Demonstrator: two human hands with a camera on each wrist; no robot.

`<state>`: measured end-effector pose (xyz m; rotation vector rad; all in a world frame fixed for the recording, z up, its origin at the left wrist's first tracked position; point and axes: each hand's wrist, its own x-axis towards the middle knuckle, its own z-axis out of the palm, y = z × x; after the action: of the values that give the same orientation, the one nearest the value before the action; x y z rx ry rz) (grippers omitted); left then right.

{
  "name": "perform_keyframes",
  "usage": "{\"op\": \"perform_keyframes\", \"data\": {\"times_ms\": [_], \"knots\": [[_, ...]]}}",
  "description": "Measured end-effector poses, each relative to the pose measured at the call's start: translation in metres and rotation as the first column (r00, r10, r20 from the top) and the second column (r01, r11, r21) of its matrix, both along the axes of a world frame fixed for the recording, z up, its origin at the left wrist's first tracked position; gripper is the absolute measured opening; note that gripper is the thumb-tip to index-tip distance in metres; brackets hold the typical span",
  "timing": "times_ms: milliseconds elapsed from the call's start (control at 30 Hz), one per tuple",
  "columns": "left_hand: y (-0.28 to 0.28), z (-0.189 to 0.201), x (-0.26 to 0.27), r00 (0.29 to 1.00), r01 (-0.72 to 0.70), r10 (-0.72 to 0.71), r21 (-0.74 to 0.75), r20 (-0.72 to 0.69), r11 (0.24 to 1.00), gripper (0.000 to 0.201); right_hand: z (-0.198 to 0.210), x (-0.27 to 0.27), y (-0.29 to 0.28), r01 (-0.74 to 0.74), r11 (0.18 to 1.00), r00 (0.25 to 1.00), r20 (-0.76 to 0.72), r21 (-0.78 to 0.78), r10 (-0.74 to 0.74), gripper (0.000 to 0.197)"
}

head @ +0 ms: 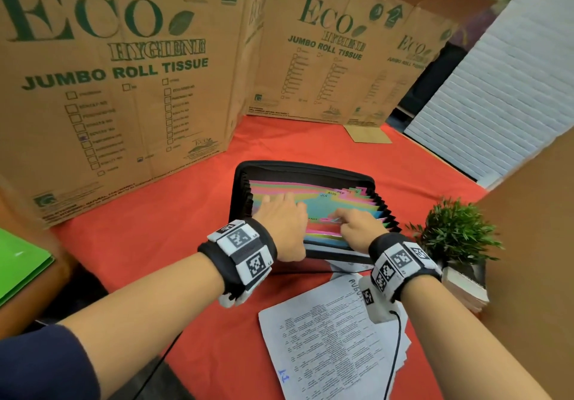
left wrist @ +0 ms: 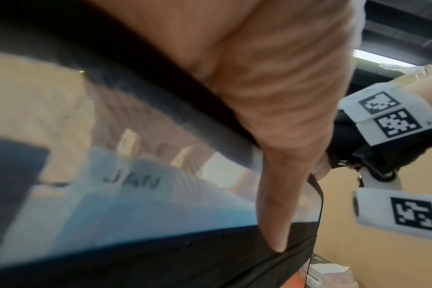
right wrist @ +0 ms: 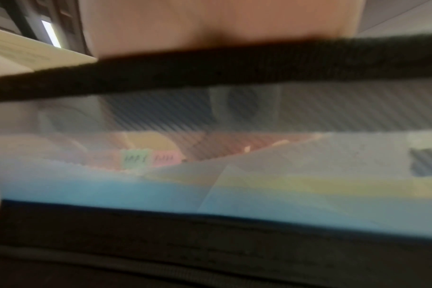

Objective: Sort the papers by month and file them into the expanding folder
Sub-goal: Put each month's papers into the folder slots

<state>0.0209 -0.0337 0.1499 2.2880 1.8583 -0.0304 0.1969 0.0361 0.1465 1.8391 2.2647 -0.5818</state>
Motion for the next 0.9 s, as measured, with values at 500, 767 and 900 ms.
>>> {"op": "perform_keyframes", "data": {"times_ms": [500, 767, 900], "knots": [[0.005, -0.007, -0.002, 0.995, 0.012, -0.015, 0.028, 0.098, 1.0, 0.034, -0.075, 0.113, -0.071, 0.939, 0.294, 0.336, -0.639, 0.177, -0.692, 0.019], [0.005, -0.015, -0.001, 0.997, 0.033, -0.037, 0.074, 0.064, 0.997, 0.043, -0.199, 0.129, -0.16, 0.875, 0.352, 0.41, 0.123, -0.332, -0.904, 0.076], [0.002, -0.016, -0.001, 0.997, 0.036, -0.041, 0.078, 0.064, 0.996, 0.043, -0.229, 0.136, -0.159, 0.941, 0.182, 0.231, 0.147, -0.284, -0.962, 0.134]]}}
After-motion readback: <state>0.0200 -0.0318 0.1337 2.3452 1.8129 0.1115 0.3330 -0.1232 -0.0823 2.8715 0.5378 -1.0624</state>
